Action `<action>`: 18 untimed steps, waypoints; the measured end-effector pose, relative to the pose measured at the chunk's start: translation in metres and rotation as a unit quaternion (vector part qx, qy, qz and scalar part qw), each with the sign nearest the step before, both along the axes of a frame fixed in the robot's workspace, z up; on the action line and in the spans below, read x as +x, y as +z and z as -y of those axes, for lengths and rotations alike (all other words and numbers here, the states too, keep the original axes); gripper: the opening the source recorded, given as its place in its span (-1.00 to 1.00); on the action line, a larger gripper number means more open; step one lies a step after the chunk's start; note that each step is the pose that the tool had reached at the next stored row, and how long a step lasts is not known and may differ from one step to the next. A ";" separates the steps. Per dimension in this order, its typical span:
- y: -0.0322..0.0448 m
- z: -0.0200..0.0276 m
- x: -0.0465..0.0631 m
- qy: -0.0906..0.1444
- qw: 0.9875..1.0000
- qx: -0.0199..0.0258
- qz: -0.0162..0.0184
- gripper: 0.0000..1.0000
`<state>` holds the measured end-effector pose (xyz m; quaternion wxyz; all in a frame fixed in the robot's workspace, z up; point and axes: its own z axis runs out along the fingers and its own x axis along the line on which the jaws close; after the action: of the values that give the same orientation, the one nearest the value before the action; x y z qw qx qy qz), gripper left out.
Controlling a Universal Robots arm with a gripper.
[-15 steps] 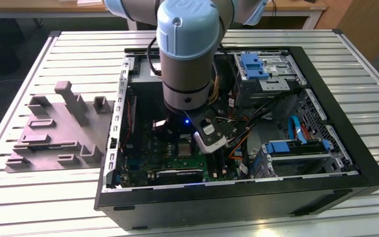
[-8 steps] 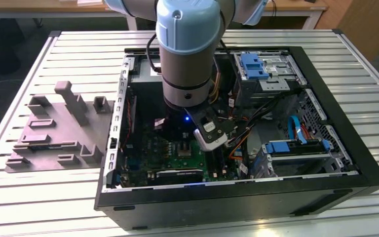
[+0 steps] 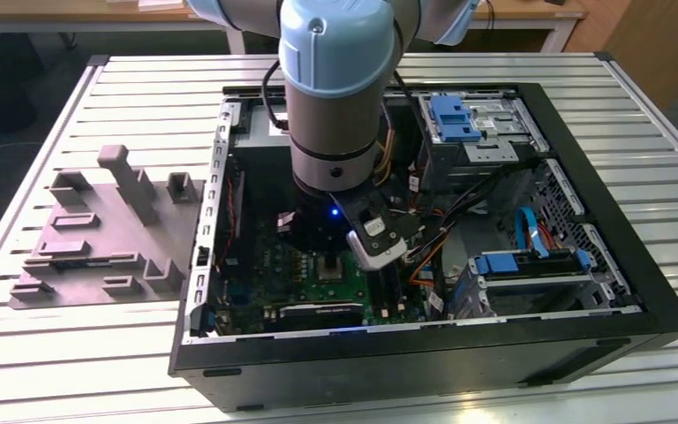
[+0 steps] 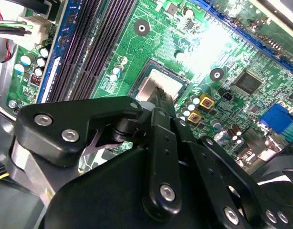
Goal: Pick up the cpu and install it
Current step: 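Close the cpu cover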
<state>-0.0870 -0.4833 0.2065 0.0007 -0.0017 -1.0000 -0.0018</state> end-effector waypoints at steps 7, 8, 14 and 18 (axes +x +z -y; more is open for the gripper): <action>0.0000 0.0000 0.000 0.000 1.000 0.000 0.000 -0.79; 0.0000 0.0000 0.000 0.000 1.000 0.000 0.000 -0.79; 0.0030 0.0000 0.000 0.000 1.000 0.000 0.000 -0.79; 0.0149 -0.0002 0.000 0.000 1.000 0.000 0.001 -0.79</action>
<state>-0.0869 -0.4831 0.2213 0.0001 -0.0017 -1.0000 -0.0017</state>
